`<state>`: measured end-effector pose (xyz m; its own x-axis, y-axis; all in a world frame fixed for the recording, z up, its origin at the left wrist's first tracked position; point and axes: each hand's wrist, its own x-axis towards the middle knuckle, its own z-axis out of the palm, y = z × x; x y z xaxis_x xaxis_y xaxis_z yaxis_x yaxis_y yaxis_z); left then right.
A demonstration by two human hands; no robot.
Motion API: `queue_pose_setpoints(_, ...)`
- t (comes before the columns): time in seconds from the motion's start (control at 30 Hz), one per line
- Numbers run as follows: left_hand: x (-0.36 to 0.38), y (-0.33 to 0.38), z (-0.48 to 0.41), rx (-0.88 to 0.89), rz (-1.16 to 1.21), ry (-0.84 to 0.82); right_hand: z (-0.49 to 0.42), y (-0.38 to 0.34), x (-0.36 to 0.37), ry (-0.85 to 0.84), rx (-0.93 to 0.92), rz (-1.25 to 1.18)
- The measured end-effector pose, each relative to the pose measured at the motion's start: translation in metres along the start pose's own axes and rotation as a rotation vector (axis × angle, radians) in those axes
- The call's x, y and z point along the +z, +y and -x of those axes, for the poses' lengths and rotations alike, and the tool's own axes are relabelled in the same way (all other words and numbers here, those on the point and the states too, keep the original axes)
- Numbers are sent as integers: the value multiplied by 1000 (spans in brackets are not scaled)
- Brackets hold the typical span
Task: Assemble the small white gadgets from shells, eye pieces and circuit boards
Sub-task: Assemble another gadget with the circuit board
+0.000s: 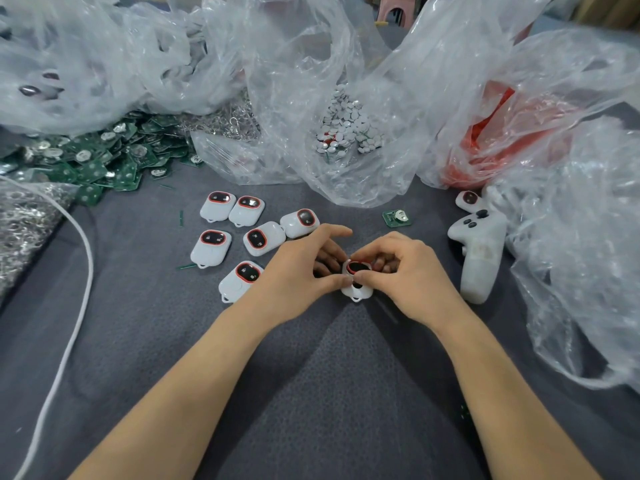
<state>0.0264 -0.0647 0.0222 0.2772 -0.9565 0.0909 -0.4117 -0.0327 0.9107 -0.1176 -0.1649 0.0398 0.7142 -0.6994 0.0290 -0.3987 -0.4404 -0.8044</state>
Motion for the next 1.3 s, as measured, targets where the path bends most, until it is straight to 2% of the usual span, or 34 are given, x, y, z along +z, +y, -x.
queue_pose_setpoints(0.2, 1, 0, -1, -27, 78, 28, -2, 0, 2, 5, 34, -1)
queue_pose_setpoints(0.57, 2, -3, -2, -16, 78, 15, -11, 1, -3, -117, 82, -99)
queue_pose_setpoints(1.03, 2, -1, -1, -28, 87, 31, -7, 2, -6, -96, 77, -163)
queue_pose_setpoints(1.17, 3, -1, -1, -29, 94, 34, -6, 0, -6, 5, 19, -94)
queue_pose_setpoints(1.3, 3, -1, 0, -27, 78, 36, -4, 0, -6, -43, 3, -8)
